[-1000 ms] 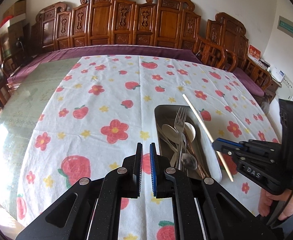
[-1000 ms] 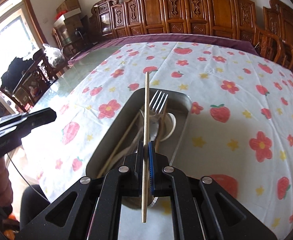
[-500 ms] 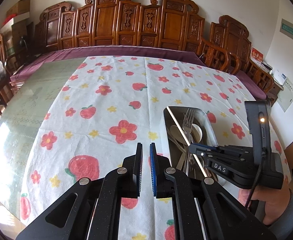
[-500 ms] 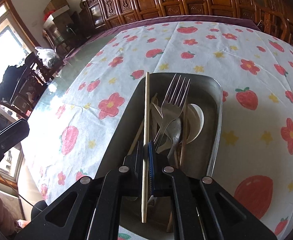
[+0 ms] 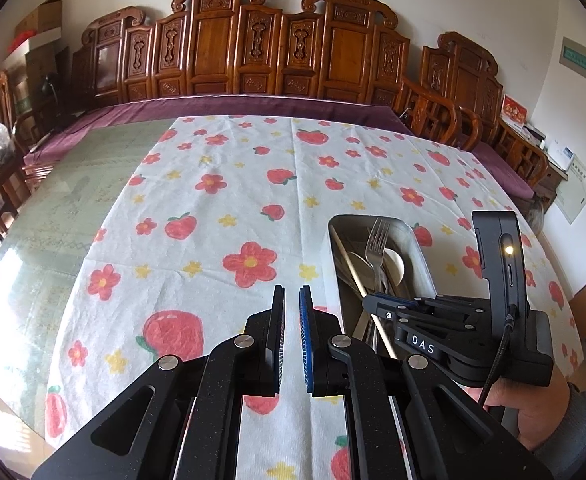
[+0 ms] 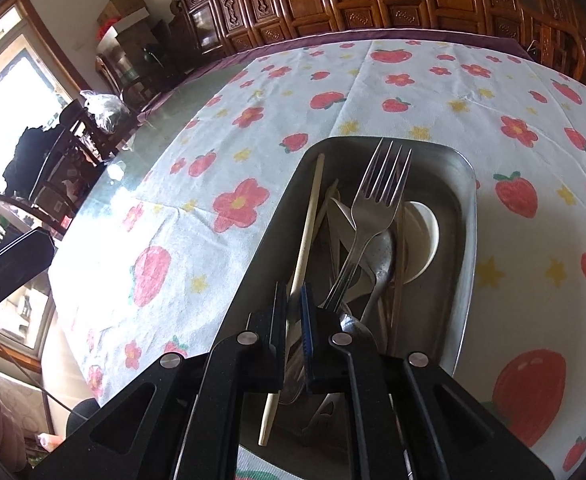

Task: Organize utensils

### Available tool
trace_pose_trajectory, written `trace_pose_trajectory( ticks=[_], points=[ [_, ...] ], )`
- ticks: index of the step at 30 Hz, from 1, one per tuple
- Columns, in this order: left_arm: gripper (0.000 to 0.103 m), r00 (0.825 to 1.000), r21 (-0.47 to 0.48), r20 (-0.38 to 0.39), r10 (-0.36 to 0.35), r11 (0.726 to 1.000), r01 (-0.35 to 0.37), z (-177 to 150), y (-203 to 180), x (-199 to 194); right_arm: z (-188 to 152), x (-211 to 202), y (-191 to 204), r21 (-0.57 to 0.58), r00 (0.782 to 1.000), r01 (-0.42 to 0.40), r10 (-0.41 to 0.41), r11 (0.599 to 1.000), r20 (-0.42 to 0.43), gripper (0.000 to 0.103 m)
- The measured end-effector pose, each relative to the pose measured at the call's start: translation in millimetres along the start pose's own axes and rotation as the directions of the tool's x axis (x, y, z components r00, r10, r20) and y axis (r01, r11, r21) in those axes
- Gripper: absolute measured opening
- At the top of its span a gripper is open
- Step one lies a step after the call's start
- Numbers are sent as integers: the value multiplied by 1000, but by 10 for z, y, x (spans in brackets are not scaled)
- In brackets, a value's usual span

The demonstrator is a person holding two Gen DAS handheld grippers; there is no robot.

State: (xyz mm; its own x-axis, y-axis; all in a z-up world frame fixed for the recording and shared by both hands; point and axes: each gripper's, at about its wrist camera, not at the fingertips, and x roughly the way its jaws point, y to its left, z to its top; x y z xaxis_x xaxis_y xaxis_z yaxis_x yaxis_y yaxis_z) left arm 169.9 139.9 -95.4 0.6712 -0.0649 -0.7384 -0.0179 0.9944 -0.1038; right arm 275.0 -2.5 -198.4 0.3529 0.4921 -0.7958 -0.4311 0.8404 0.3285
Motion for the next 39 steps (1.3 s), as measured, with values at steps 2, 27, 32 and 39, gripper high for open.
trace_pose_trajectory(
  ticks=[2, 27, 32, 39],
  points=[
    [6, 1000, 3, 3, 3, 1000, -3, -2, -14, -22, 8, -19, -5, -15, 1000, 3, -3, 1000, 5, 10],
    [55, 996, 58, 89, 18, 998, -23, -168, -618, -513, -632, -1668, -349, -67, 955, 142, -118, 988, 274, 48],
    [89, 992, 76, 127, 21, 997, -30, -288, -838, -650, -886, -2108, -492, -27, 926, 190, -171, 981, 335, 75],
    [95, 993, 91, 119, 27, 995, -38, -437, -1093, -751, -1198, -2550, -624, 27, 893, 229, -221, 973, 392, 100]
  ],
)
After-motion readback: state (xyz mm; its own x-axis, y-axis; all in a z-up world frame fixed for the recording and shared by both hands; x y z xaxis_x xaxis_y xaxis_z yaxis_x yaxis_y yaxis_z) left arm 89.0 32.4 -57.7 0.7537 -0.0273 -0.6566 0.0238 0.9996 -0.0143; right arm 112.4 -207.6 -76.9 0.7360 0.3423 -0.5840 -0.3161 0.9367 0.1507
